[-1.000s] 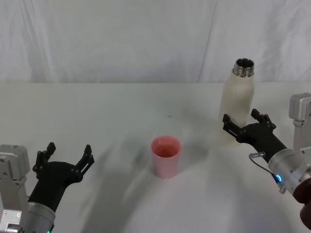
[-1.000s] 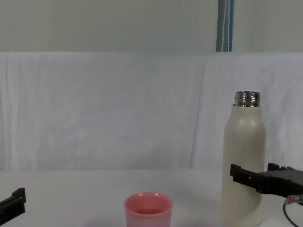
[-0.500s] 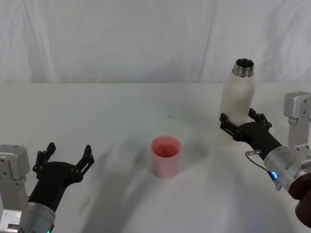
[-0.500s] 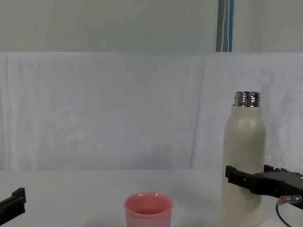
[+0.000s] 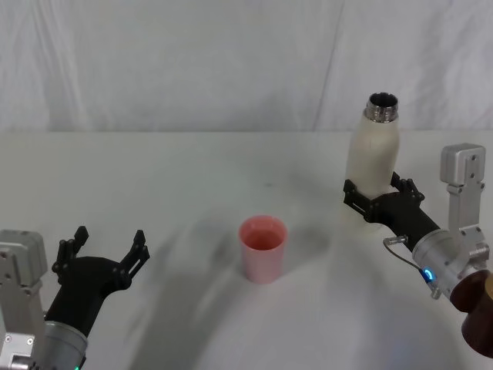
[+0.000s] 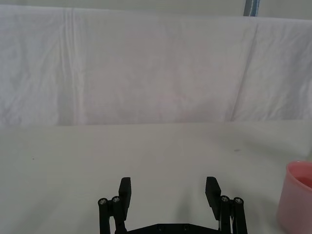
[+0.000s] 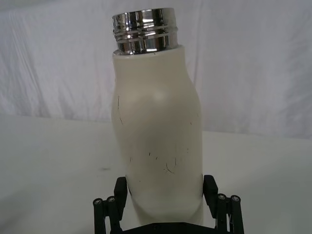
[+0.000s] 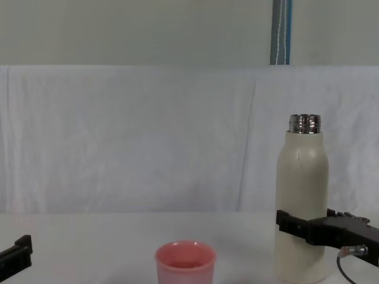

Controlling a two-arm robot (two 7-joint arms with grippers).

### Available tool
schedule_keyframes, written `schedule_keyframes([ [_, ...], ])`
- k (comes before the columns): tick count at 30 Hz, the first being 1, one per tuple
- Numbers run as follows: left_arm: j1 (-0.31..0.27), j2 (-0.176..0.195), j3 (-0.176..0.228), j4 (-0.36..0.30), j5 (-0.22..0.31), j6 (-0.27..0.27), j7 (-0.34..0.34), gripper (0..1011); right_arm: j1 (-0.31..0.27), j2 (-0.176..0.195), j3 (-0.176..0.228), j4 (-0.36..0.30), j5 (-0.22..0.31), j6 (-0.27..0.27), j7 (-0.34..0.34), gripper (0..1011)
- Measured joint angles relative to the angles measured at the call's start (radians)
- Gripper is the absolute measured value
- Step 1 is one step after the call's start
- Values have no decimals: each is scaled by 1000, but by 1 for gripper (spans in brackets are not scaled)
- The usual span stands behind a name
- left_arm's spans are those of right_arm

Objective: Grasp the thermos with one hand and pour water into the cup lid.

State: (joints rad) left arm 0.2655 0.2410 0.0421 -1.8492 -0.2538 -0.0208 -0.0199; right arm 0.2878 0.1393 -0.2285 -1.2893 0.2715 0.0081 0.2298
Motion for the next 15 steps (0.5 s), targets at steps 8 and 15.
schedule_keyframes([
  [8, 0, 0, 0, 0, 0, 0, 0, 1001, 9, -2, -6, 15, -10, -3, 0, 1001],
  [15, 0, 0, 0, 0, 0, 0, 0, 1001, 19, -5, -9, 28, -18, -7, 0, 1001],
])
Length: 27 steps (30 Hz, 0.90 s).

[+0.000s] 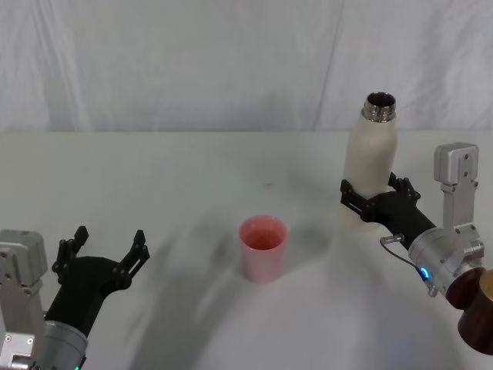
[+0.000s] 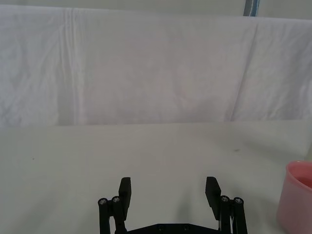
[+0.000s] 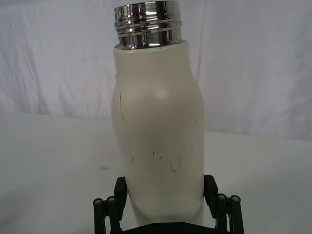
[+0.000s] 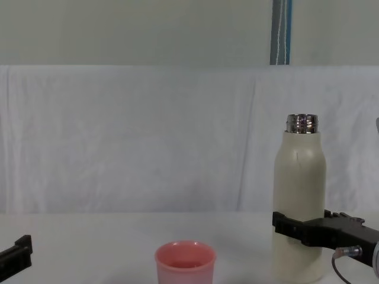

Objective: Grasp the thermos with one hand and pour water into the cup lid.

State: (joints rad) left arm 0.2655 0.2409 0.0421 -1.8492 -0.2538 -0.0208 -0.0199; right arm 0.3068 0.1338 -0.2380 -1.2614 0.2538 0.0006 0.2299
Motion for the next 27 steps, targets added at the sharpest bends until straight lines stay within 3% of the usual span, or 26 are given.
schedule_keyframes([
  [27, 0, 0, 0, 0, 0, 0, 0, 1001, 55, -18, -6, 77, -27, -20, 5, 1001],
])
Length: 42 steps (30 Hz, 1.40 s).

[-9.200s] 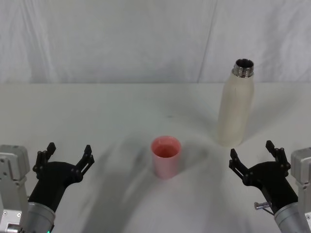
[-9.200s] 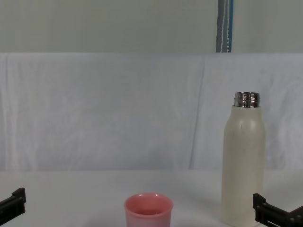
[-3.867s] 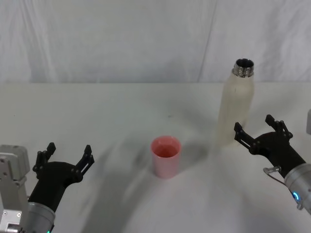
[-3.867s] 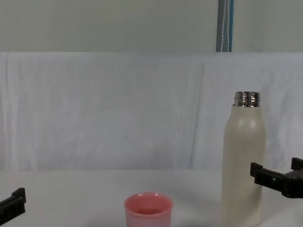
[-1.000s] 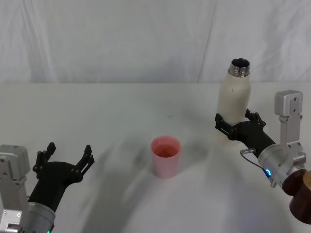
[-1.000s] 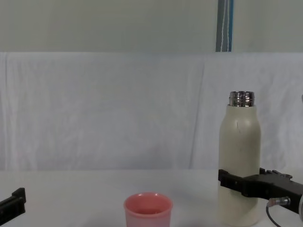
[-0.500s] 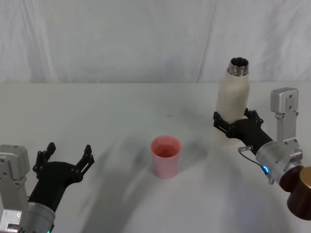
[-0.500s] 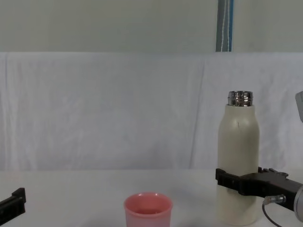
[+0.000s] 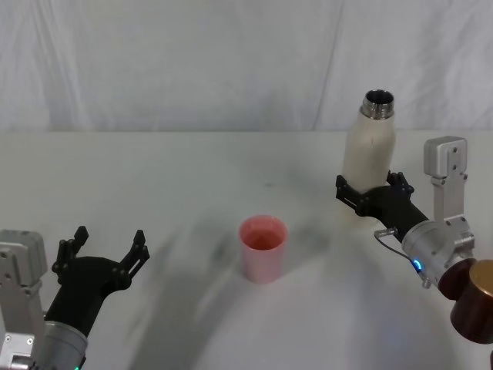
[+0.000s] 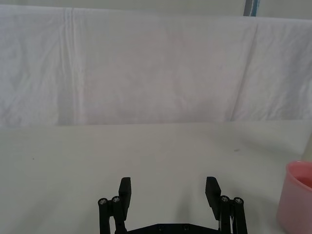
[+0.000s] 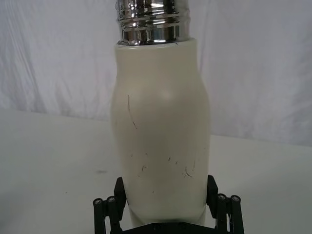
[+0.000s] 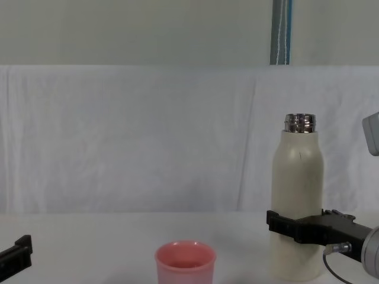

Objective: Grasp the thermos with one hand and pour water into the cup lid.

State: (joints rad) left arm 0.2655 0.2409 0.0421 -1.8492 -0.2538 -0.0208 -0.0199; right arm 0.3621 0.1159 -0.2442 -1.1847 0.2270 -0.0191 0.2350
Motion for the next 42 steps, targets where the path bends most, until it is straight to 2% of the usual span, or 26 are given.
schedule_keyframes([
  [42, 0, 0, 0, 0, 0, 0, 0, 1001, 4, -2, 1, 8, -4, -5, -1, 961],
])
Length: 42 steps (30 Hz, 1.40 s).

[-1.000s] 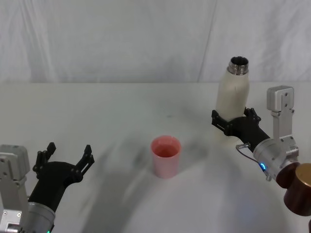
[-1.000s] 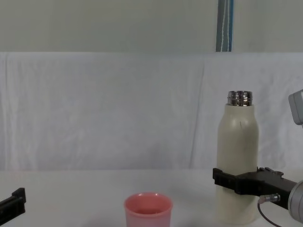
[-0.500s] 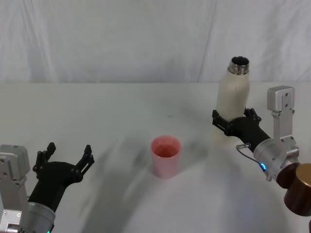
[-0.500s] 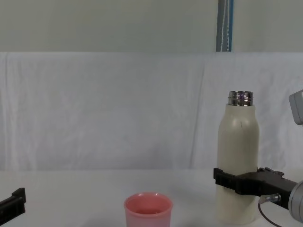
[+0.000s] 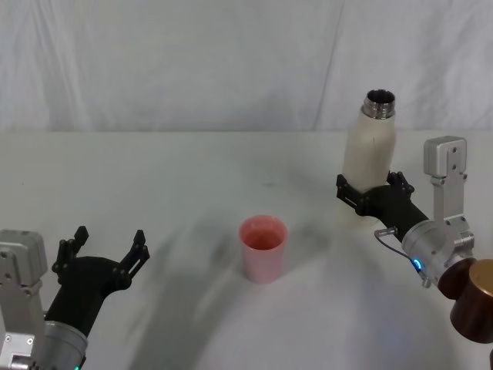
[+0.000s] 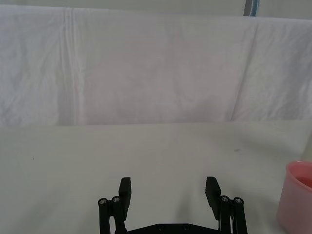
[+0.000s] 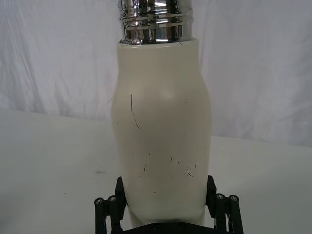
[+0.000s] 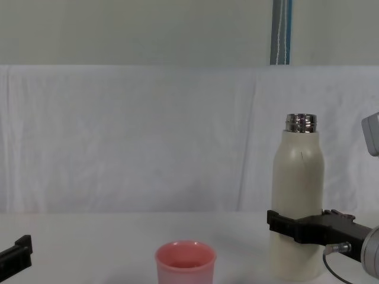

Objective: Grasp the thermos with one hand and pour water into the cup lid.

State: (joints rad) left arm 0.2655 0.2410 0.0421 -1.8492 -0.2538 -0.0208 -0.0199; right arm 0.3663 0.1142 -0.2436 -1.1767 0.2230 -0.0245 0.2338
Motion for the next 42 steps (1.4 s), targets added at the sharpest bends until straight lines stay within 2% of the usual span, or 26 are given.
schedule_keyframes([
  [16, 0, 0, 0, 0, 0, 0, 0, 1001, -1, 2, -3, -17, -10, 3, -3, 962],
  [24, 0, 0, 0, 0, 0, 0, 0, 1001, -20, 31, -17, -95, -65, 20, -22, 962],
  [31, 0, 0, 0, 0, 0, 0, 0, 1001, -48, 71, -25, -178, -132, 45, -35, 962],
  [42, 0, 0, 0, 0, 0, 0, 0, 1001, -106, 129, -19, -294, -204, 81, -35, 961],
])
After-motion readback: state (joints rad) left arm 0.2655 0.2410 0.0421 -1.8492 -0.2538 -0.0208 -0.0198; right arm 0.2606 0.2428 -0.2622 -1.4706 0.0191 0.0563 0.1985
